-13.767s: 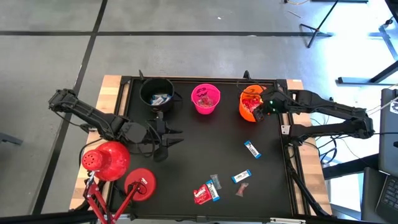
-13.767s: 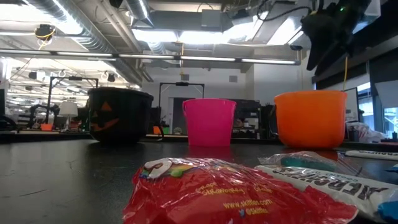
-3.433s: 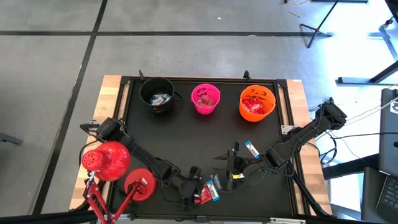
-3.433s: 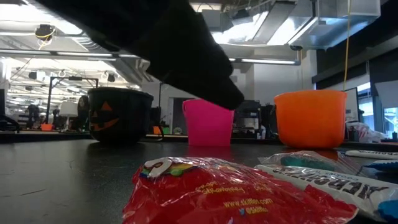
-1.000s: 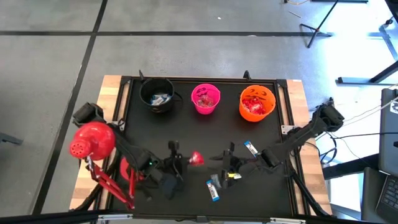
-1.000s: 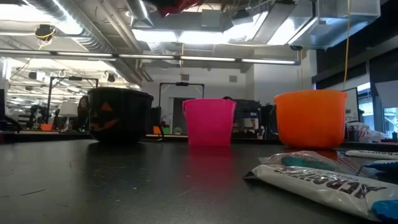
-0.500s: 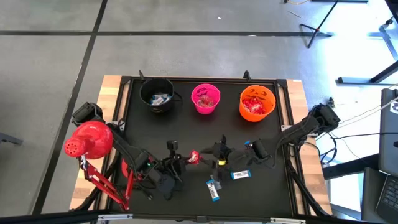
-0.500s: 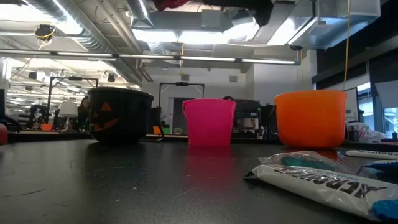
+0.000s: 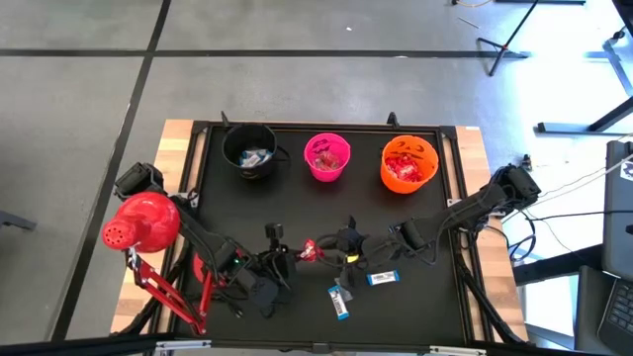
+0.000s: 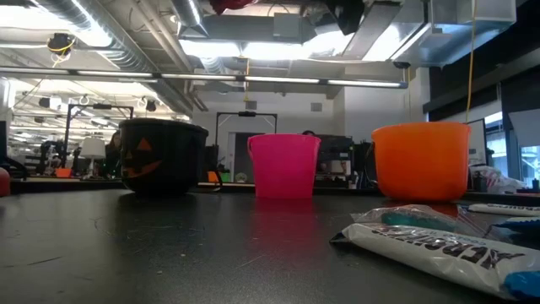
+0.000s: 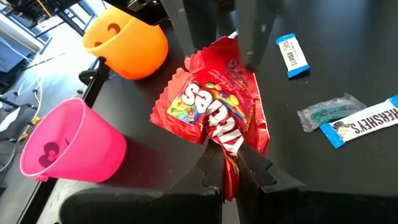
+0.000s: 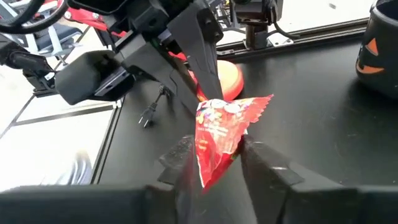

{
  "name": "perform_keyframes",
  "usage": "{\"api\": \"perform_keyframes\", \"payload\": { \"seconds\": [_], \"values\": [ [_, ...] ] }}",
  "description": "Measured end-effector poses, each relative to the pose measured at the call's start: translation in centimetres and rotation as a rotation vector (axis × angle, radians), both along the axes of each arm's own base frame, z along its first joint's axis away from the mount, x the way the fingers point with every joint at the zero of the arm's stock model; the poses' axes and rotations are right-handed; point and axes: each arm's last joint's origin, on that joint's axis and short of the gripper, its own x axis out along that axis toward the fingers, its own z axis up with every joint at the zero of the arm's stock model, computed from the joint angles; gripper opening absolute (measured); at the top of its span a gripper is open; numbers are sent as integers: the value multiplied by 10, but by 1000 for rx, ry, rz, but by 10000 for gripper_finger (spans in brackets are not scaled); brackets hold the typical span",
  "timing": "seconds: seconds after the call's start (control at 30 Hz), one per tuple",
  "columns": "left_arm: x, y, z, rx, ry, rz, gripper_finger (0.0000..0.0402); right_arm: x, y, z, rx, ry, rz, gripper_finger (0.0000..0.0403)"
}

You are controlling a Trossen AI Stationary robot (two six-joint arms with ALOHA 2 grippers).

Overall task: Organize candy in baskets
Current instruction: Put the red candy into the orange bucket

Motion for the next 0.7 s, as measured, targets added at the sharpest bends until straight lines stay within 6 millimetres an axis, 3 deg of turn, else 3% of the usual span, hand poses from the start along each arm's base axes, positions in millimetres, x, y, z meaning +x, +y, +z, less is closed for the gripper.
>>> {"api": "perform_keyframes", "payload": {
  "seconds": [0.27, 0.7],
  "values": [
    [0, 0, 0, -4, -5, 1, 4, 0, 1, 0, -26, 0, 30, 11],
    [2, -2, 1, -68, -9, -22, 44, -2, 0, -4, -45, 45, 40, 4]
  ]
}}
